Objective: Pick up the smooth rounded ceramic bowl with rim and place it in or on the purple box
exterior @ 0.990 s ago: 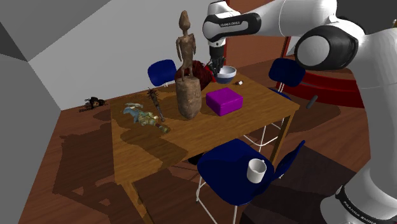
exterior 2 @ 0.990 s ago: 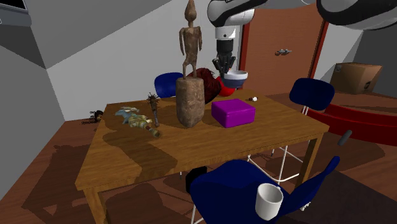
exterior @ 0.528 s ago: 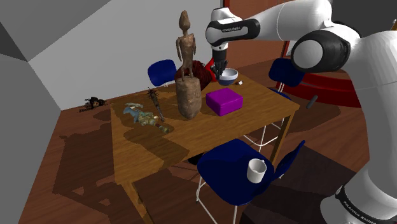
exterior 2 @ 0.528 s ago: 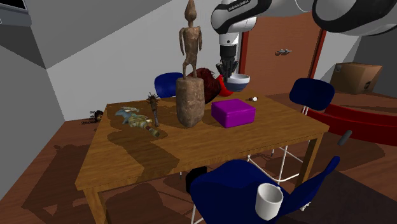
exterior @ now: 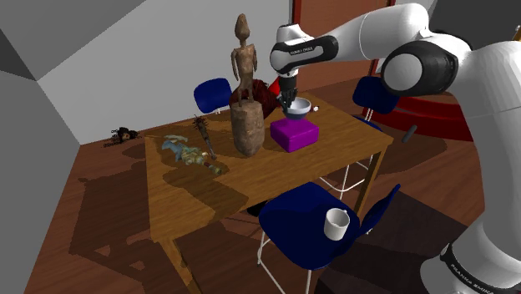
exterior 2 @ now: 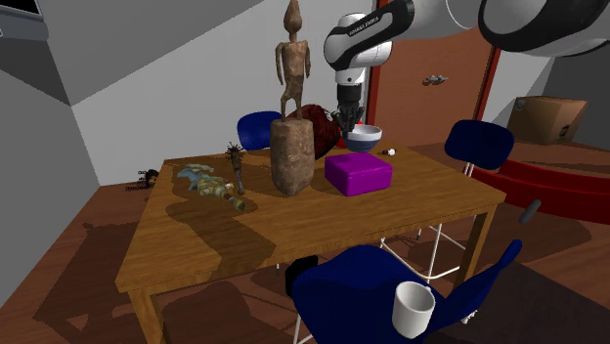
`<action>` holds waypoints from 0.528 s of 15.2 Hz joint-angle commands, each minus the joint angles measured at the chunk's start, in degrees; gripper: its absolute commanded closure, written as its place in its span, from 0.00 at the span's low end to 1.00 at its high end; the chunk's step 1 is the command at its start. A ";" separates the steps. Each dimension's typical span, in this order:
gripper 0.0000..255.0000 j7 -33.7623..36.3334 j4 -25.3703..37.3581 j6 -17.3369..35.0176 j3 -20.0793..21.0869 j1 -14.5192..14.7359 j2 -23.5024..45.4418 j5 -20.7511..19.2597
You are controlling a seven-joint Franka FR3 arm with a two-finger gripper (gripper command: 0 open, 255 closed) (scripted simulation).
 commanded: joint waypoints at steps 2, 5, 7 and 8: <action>1.00 0.11 -1.54 2.02 -0.04 -0.07 0.42 -0.07; 1.00 0.26 -2.95 3.97 -0.07 -0.09 0.96 -0.15; 1.00 0.29 -3.21 4.39 -0.08 -0.09 1.12 -0.16; 1.00 0.29 -3.20 4.39 -0.08 -0.09 1.13 -0.16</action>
